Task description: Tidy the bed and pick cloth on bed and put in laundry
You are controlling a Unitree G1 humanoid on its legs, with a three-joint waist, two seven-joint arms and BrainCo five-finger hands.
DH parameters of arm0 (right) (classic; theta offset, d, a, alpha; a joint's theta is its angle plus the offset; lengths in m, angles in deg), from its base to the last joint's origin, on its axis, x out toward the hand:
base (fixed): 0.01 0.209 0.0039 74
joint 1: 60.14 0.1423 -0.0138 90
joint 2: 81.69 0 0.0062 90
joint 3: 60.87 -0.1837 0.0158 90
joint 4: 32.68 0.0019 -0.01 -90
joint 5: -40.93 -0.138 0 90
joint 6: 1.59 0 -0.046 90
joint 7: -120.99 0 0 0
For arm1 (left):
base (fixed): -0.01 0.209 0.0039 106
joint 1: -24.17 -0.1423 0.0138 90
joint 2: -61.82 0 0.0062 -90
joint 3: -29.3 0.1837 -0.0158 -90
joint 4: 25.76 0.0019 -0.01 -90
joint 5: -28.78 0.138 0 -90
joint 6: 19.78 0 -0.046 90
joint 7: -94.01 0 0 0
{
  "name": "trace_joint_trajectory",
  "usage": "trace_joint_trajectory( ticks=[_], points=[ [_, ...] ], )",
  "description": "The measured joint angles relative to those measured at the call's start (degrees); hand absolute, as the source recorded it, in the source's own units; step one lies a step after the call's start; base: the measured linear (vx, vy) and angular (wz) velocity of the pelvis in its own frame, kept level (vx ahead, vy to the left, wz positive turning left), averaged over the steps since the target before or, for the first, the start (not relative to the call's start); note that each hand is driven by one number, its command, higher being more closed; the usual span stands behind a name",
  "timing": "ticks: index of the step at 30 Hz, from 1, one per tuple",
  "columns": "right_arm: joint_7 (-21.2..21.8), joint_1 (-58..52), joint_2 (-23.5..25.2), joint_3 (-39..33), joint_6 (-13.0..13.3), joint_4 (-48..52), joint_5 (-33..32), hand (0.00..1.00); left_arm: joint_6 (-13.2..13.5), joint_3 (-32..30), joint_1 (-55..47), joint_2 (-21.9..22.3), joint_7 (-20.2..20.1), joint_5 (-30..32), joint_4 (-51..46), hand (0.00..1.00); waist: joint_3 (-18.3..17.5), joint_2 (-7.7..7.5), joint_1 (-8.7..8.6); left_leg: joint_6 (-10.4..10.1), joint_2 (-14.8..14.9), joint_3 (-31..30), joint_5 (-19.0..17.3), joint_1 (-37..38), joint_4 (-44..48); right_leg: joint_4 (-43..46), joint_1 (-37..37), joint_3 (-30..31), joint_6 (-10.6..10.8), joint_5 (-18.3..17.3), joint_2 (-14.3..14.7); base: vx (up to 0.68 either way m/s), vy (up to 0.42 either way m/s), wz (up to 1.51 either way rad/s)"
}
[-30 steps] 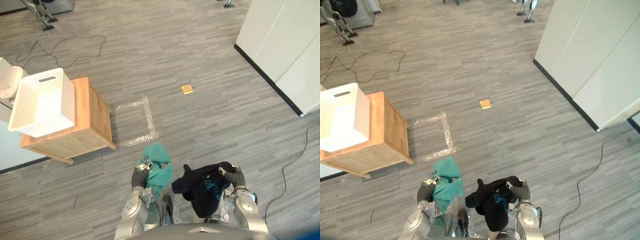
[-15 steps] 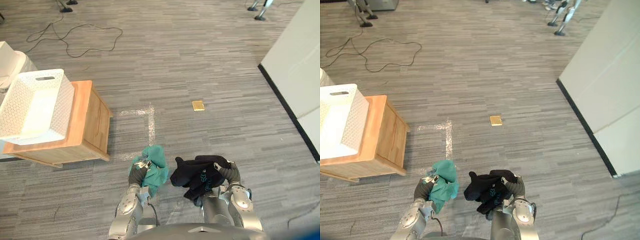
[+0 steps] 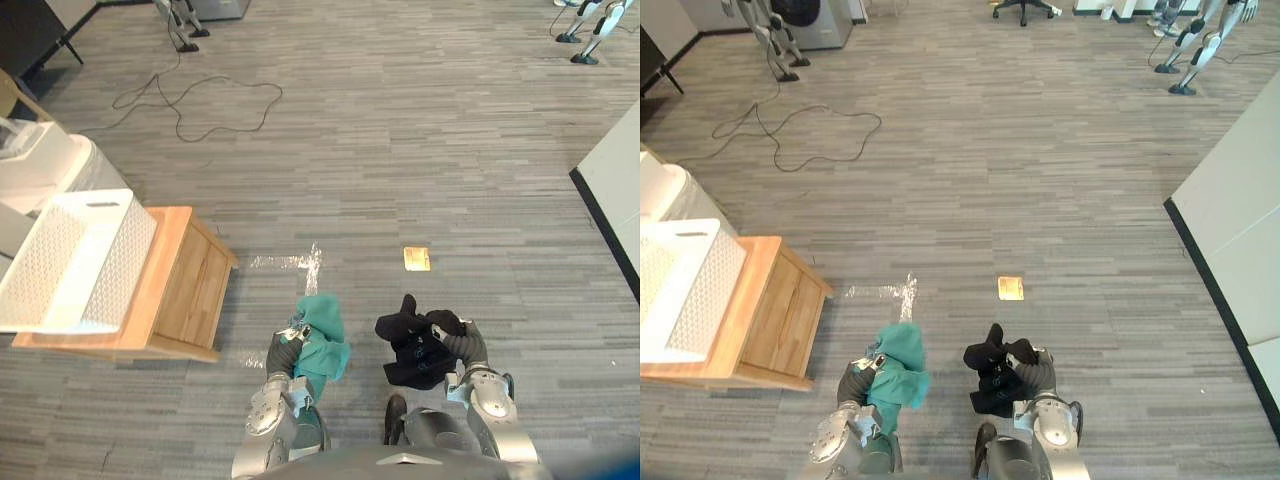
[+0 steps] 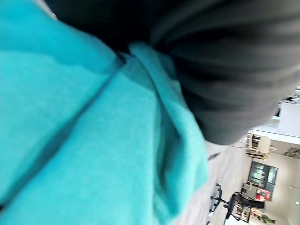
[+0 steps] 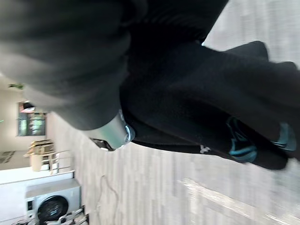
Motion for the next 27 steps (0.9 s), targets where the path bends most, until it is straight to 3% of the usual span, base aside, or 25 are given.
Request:
trace_joint_trajectory(
  ticks=[3, 5, 6, 7, 8, 9, 10, 12, 13, 14, 15, 17, 20, 23, 24, 25, 26, 27],
  points=[
    [0.13, -0.21, 0.07, -0.07, 0.02, 0.0, 0.01, 1.0, 0.06, 0.09, 0.14, 0.57, -0.07, 0.05, -0.46, 1.0, 0.4, -0.92, 0.95, -0.03, -3.23, 7.38, -2.28, -3.81, -13.46, -3.37, 5.82, -1.93, 2.44, -1.39, -2.28, 0.45, 0.041, 0.19],
    [0.12, -0.63, 0.01, -0.43, 0.02, 0.0, 0.03, 1.0, 0.05, 0.59, 0.07, 0.69, -0.09, 0.08, -1.0, 1.0, 0.1, -1.21, 0.61, 1.42, -5.23, 14.72, 0.25, -4.39, -23.64, -4.38, 8.91, -4.5, 5.61, -3.26, -3.84, 0.42, 0.097, 0.52],
    [0.01, -0.93, 0.0, -0.71, 0.01, -0.01, 0.04, 1.0, 0.04, 0.63, -0.97, 0.88, -0.08, 0.09, -2.14, 1.0, -0.5, -0.62, 0.35, 3.94, -5.89, 20.61, 7.41, -4.37, -30.8, -4.48, 10.74, -6.17, 8.32, -4.89, -3.71, 0.51, 0.149, 0.75],
    [-0.08, -1.0, 0.11, -0.95, -0.09, -0.54, 0.04, 1.0, 0.06, 0.53, -1.8, 0.71, -0.08, 0.09, -2.65, 1.0, -1.27, -0.88, 0.23, 11.82, -6.12, 26.25, 7.11, -3.18, -33.11, -4.47, 12.08, -7.21, 9.97, -6.41, -3.88, 0.53, 0.16, 1.07],
    [-0.16, -0.82, 0.84, -1.02, -0.14, -1.26, 0.05, 1.0, -0.14, 0.53, -1.06, 0.35, -0.02, 0.09, -2.5, 1.0, -2.12, -2.8, -0.37, 13.59, -8.07, 28.6, 5.25, -2.61, -34.19, -4.25, 12.58, -9.06, 10.7, -7.28, -5.01, 0.53, 0.149, 1.04],
    [-0.08, -0.68, 1.09, -0.66, -0.15, -1.5, 0.07, 1.0, -0.25, 0.04, -0.21, -0.15, -0.02, 0.13, -2.74, 1.0, -2.5, -4.95, 0.43, 15.05, -9.57, 30.37, 4.0, -2.71, -34.59, -3.88, 12.43, -10.3, 11.19, -7.11, -5.79, 0.5, 0.122, 0.97],
    [0.01, 0.31, 1.29, -0.44, -0.15, -1.46, 0.11, 1.0, -0.42, -0.26, -0.02, -0.32, -0.02, 0.22, -2.78, 1.0, -2.55, -5.77, 1.03, 15.5, -10.99, 29.9, 2.08, -1.99, -35.45, -1.5, 12.38, -10.74, 12.04, -6.57, -6.37, 0.58, 0.155, 0.82],
    [0.12, 1.67, 1.48, -0.44, -0.16, -1.58, 0.52, 1.0, -1.38, -0.12, -0.42, -0.92, -0.06, 1.55, -2.78, 1.0, -2.6, -6.5, 1.05, 14.8, -13.85, 28.15, 0.51, 1.59, -37.85, 9.4, 10.9, -11.66, 13.06, -5.91, -9.03, 0.56, 0.207, 0.87],
    [0.16, 1.83, 2.11, -0.28, -0.14, -1.9, 1.18, 1.0, -1.52, -0.06, -1.25, -1.23, -0.11, 2.02, -3.05, 1.0, -2.98, -6.96, 0.94, 13.99, -15.9, 25.88, -0.15, 4.59, -39.98, 20.43, 8.29, -11.43, 14.56, -2.95, -11.68, 0.46, 0.178, 1.01],
    [0.24, 1.8, 2.34, -0.29, -0.14, -1.99, 1.86, 1.0, -1.57, 0.19, -1.79, -1.68, -0.15, 2.21, -4.05, 1.0, -3.27, -7.23, 0.45, 13.76, -17.36, 23.32, -0.51, 6.83, -41.8, 30.47, 5.2, -10.68, 14.45, 1.77, -13.95, 0.45, 0.103, 1.01],
    [0.32, 1.71, 2.43, -0.28, -0.11, -2.0, 2.17, 1.0, -1.56, 0.5, -2.0, -1.77, -0.13, 2.27, -4.77, 1.0, -3.52, -7.56, -0.05, 13.53, -18.12, 21.9, -0.76, 7.96, -42.73, 36.71, 2.77, -9.77, 13.84, 1.68, -15.06, 0.37, 0.026, 1.02],
    [0.45, 1.2, 3.14, 0.55, -0.09, -2.0, 2.24, 1.0, -1.62, 0.49, -2.54, -3.15, -0.01, 3.26, -5.08, 1.0, -3.68, -7.17, -1.52, 12.42, -19.42, 15.0, -0.68, 12.7, -45.49, 51.21, -6.02, -6.39, 10.23, -1.46, -16.95, 0.48, -0.033, 1.47],
    [0.55, -0.45, 3.96, 1.26, -0.05, -1.87, 2.24, 1.0, -1.61, 0.49, -2.13, -4.2, -0.02, 4.03, -5.1, 1.0, -3.74, -6.63, -3.1, 11.04, -19.37, 6.4, -0.06, 16.22, -47.26, 48.88, -12.14, -4.52, 8.89, -4.14, -16.34, 0.42, -0.134, 1.78],
    [0.51, -1.89, 4.79, 1.59, 0.24, -1.75, 2.24, 1.0, -1.4, 0.52, -0.98, -4.39, 0.0, 4.5, -4.95, 1.0, -4.14, -6.74, -3.61, 9.51, -19.07, -3.35, 0.49, 16.9, -47.65, 32.05, -17.81, 4.52, 9.43, -5.51, -12.33, 0.36, -0.28, 1.81],
    [0.48, -2.04, 4.84, 1.87, 0.65, -1.66, 2.23, 1.0, -1.37, 0.6, -0.72, -4.41, 0.0, 4.51, -4.64, 1.0, -4.42, -6.92, -3.77, 8.05, -18.87, -7.59, 0.51, 16.42, -47.98, 22.73, -18.68, 11.69, 10.18, -5.06, -9.16, 0.3, -0.382, 1.88],
    [0.36, -2.13, 4.84, 1.8, 0.81, -1.41, 2.21, 1.0, -1.34, 0.84, -0.01, -4.51, 0.02, 4.51, -3.96, 1.0, -5.04, -8.12, -4.43, 5.75, -19.23, -10.78, 0.22, 15.8, -48.19, 13.13, -18.38, 17.82, 11.52, -2.74, -7.71, 0.27, -0.393, 1.95],
    [0.2, -2.65, 5.3, 1.93, 0.87, -1.11, 2.2, 1.0, -1.26, 1.12, 0.06, -5.13, 0.02, 4.47, -3.87, 1.0, -5.48, -8.93, -4.69, 4.65, -20.07, -11.53, -0.21, 15.39, -48.14, 9.17, -18.19, 19.84, 11.93, 0.72, -8.29, 0.25, -0.404, 1.8],
    [-0.04, -3.19, 5.13, 1.91, 1.1, -1.44, 2.19, 1.0, -1.18, 1.57, 0.98, -5.16, 0.03, 4.48, -1.99, 1.0, -5.45, -8.44, -4.92, 3.19, -19.77, -12.82, -1.08, 15.67, -48.12, 10.47, -18.05, 18.84, 12.65, 2.71, -8.75, 0.28, -0.343, 1.16]
  ],
)
